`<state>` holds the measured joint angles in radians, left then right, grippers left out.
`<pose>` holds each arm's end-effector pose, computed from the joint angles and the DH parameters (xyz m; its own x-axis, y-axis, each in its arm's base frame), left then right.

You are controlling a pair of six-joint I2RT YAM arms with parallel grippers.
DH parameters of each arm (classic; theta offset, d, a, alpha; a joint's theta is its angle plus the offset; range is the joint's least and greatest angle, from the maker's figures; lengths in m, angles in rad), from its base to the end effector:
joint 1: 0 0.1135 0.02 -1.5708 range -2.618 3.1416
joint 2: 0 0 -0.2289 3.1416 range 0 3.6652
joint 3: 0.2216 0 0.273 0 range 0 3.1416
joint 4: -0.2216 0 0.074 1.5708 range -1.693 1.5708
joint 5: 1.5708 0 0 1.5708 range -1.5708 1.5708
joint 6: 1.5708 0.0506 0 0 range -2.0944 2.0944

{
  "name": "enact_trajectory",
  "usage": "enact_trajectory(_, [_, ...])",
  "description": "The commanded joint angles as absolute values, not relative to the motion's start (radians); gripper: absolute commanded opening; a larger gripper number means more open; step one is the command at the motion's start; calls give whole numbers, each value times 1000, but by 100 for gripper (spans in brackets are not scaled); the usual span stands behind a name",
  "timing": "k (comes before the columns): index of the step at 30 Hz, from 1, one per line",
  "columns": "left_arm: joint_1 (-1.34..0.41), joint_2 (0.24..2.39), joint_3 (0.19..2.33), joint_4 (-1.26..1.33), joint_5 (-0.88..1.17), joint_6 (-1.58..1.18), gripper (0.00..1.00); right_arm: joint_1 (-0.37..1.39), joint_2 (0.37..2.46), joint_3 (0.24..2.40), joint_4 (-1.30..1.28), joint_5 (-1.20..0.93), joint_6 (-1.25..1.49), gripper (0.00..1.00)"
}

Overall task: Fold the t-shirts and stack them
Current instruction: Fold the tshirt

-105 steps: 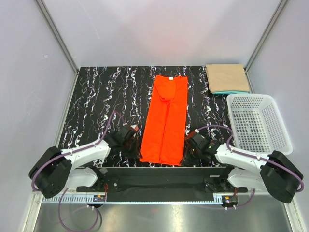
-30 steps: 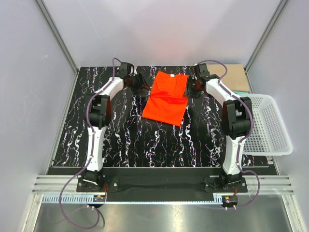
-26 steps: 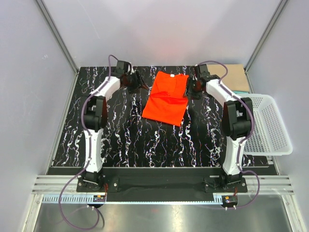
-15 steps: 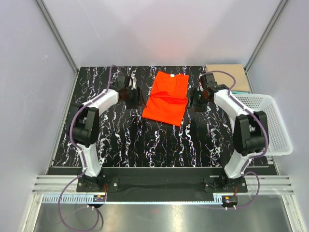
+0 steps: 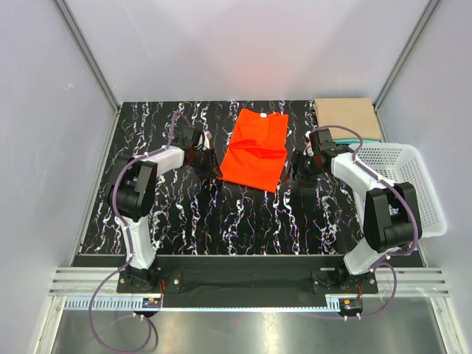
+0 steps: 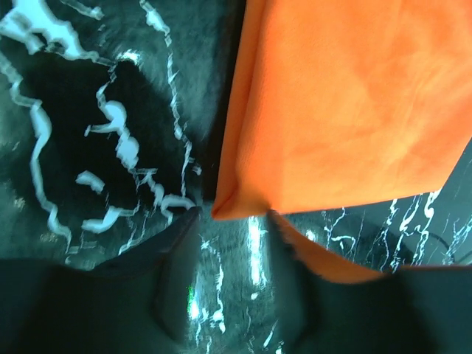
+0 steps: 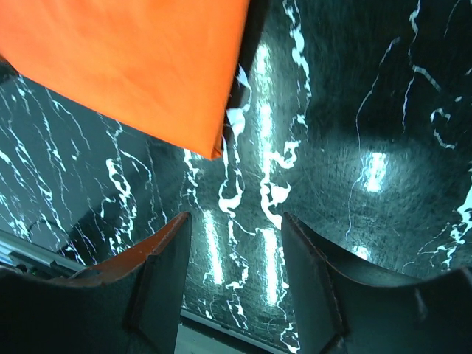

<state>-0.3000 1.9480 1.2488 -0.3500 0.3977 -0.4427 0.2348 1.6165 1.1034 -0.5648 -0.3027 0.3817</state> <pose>0.3829 -0.1390 0.0962 -0.9441 -0.1213 -0.3064 0.0580 0.8541 -0.5169 0.3367 0.0961 0.1560 -0.9290 0.1434 -0.3413 -0.0142 0.9074 0.4200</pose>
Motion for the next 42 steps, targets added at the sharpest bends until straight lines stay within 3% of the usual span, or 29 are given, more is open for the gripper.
enact_trajectory(1, [-299,1974,1233,-267,469,-443,35,232,1548,1083,-525,-337,385,59])
enact_trajectory(2, [-302,1976,1230,-273,462,-448,21,233,1543,1081,-532,-330,384,59])
enact_trajectory(3, [-305,1974,1227,-288,456,-454,14,233,1530,1077,-535,-327,376,59])
enact_trajectory(6, [-318,1942,1189,-299,425,-474,0,233,1506,1060,-543,-311,371,59])
enact_trajectory(17, [-371,1706,846,-269,341,-681,0,233,1474,994,-515,-318,405,59])
enact_trajectory(18, [-371,1683,815,-255,336,-708,1,233,1464,986,-514,-319,414,58])
enact_trajectory(19, [-374,1633,787,-253,334,-721,10,233,1459,967,-512,-324,417,58])
enact_trajectory(20, [-377,1602,738,-252,328,-733,40,235,1450,953,-491,-343,417,58])
enact_trajectory(21, [-379,1565,718,-252,324,-751,48,233,1439,940,-476,-354,419,57])
enact_trajectory(23, [-380,1455,704,-256,301,-750,54,233,1440,917,-425,-383,410,51])
enact_trajectory(25, [-380,1396,763,-273,258,-712,56,233,1479,929,-361,-420,396,43])
enact_trajectory(27, [-380,1438,826,-293,268,-680,54,233,1547,972,-338,-443,391,41])
enact_trajectory(36, [-385,1761,1069,-233,454,-582,40,233,1833,1188,-307,-471,307,47])
enact_trajectory(42, [-362,1876,1232,-250,405,-545,43,233,1925,1294,-328,-451,288,48])
